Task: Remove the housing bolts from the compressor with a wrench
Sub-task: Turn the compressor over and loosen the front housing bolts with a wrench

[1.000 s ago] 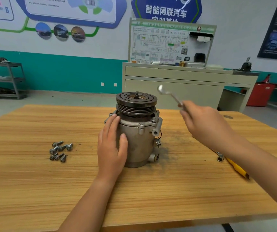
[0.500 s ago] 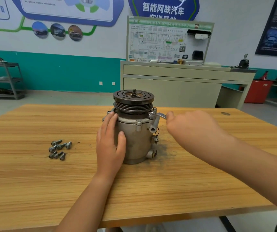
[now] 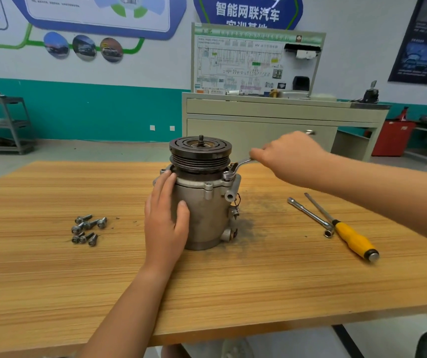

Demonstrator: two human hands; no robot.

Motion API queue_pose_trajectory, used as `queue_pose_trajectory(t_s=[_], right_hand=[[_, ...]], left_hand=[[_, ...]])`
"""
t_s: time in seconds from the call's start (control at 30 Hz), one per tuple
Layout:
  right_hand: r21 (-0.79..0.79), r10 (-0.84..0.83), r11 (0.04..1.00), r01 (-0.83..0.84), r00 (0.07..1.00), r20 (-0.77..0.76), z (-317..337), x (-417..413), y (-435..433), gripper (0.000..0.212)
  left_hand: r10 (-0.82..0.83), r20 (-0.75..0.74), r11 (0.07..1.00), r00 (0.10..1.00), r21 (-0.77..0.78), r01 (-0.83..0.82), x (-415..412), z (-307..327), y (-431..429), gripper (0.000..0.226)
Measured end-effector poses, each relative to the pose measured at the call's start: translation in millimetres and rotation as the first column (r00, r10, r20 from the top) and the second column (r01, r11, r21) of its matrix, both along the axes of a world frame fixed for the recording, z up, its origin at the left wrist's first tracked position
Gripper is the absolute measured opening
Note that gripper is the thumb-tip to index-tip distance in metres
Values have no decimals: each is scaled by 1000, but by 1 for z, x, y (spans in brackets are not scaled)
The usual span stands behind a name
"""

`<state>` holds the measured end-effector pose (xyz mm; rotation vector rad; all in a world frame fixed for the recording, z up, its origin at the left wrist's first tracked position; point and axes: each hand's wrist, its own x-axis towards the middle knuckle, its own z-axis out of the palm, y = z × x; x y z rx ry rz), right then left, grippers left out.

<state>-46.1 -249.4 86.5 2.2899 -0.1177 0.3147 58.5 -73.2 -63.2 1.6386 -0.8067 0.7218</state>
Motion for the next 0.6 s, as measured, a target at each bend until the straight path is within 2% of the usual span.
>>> queue_pose_trajectory(t_s=[0.07, 0.17, 0.3, 0.33, 0.4, 0.43, 0.5, 0.6], right_hand=[[70, 60, 996, -64, 997, 55, -16, 18, -9, 27], [191, 129, 969, -159, 979, 159, -37, 43, -17, 35], [218, 168, 947, -234, 944, 285, -38, 51, -17, 35], [293, 144, 915, -276, 904, 403, -36, 45, -17, 31], [448, 39, 793, -413, 768, 639, -28, 27, -14, 26], [507, -8, 730, -459, 736, 677, -26, 16, -11, 25], [527, 3, 699, -483, 740, 673, -29, -5, -3, 22], [522, 20, 776, -353, 842, 540, -37, -33, 14, 24]], left_hand=[[-2, -3, 1000, 1000, -22, 2, -1, -1, -2, 51], [7, -21, 999, 1000, -53, -8, -3, -2, -8, 52], [4, -2, 1000, 1000, -30, -4, -1, -2, -6, 52], [3, 0, 1000, 1000, -24, -3, 0, -2, -5, 53], [5, 5, 1000, 1000, -24, -5, 0, -2, -5, 53], [6, 4, 1000, 1000, -26, -6, 0, -2, -5, 52], [8, -4, 1000, 1000, -30, -8, 1, -2, -5, 52], [22, 0, 999, 1000, -35, -22, 2, -3, -5, 52]])
